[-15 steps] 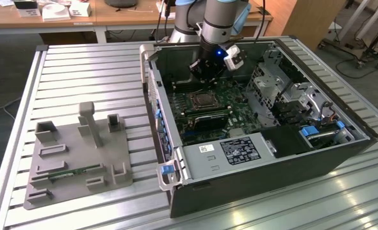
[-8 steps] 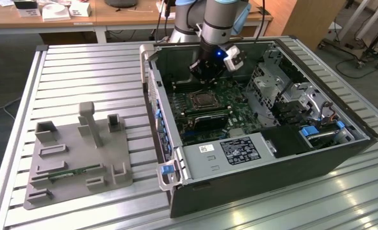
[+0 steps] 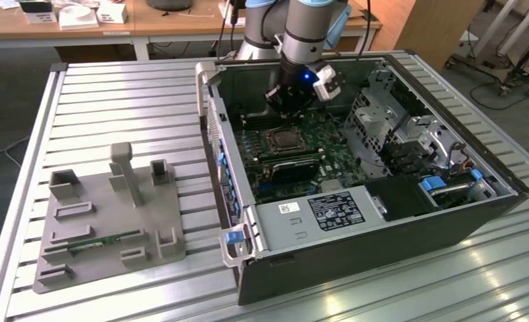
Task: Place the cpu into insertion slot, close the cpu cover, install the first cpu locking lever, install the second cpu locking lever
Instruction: 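Install the first cpu locking lever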
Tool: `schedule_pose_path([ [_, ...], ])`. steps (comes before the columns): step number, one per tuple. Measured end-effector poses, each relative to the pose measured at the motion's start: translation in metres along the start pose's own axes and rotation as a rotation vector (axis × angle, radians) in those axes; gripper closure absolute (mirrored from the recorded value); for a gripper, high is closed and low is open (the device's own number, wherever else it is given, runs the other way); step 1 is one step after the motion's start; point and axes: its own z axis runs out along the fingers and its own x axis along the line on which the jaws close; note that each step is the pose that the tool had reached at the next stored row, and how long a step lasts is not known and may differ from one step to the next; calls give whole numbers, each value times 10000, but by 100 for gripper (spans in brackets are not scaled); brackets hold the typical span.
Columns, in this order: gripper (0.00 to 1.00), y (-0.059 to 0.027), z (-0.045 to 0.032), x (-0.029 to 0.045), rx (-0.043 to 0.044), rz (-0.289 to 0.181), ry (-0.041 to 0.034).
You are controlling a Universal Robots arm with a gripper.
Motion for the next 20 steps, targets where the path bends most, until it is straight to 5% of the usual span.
schedule_pose_path([
  [11,89,-8,71,-5,302,-7,24],
  [20,89,6,60,-8,275,-7,11],
])
